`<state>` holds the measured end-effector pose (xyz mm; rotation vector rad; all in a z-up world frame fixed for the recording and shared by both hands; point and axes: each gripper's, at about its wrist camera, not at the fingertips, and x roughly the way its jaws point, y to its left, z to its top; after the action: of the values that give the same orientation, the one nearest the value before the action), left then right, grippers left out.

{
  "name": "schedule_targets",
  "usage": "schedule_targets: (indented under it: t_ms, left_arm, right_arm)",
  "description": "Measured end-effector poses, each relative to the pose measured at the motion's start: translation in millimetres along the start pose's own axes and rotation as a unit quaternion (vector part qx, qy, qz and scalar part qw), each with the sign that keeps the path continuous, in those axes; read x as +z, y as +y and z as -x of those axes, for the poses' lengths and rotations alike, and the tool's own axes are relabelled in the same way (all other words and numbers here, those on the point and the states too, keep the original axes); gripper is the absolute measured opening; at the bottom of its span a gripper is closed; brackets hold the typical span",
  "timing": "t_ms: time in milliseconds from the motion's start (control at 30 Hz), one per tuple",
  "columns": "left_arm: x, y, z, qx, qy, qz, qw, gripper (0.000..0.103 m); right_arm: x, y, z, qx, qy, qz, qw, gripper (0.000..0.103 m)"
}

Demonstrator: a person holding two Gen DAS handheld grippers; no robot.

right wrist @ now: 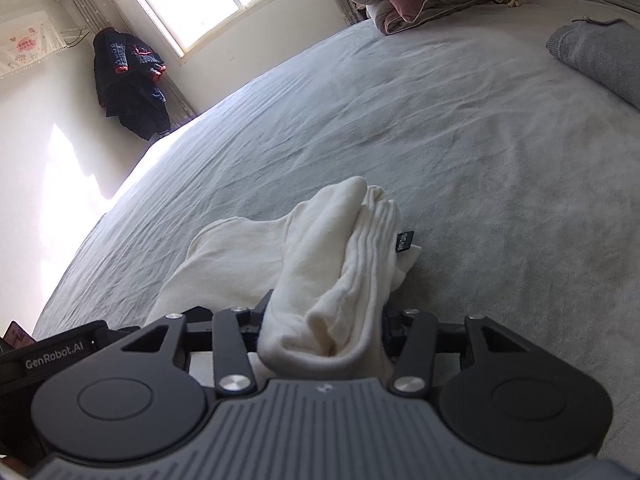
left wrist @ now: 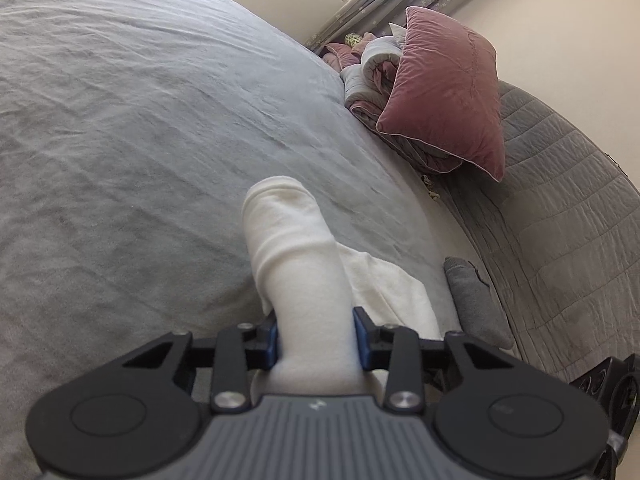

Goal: Fold clothes
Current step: 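Carry the bundle with both grippers onto the folded grey garment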

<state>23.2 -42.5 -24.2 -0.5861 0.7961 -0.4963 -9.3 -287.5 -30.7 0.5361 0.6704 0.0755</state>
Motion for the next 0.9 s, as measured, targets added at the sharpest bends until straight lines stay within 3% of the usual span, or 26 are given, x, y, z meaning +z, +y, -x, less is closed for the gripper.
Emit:
schedule_targets:
  t_ms: [233,500,900]
  left_arm:
    - [25,-62,-22,-0.044,0.007,-0.041,0.9982,0.035]
    - [45,-157,-72,-0.088,0.008,-0.091,0.9919,0.035]
    - [16,-273,-193,-0.128,0.027,-0.093,0.987,0.035]
  right_arm:
    - [40,-13,33,-0.021,-0.042,-0.023,0.999,0.051]
    - [106,-57,78,-0.046,-0.128,-0.05,0.989,0.051]
    - [213,-184,114,-0.062,-0.123,-0.022,0.99,0.05]
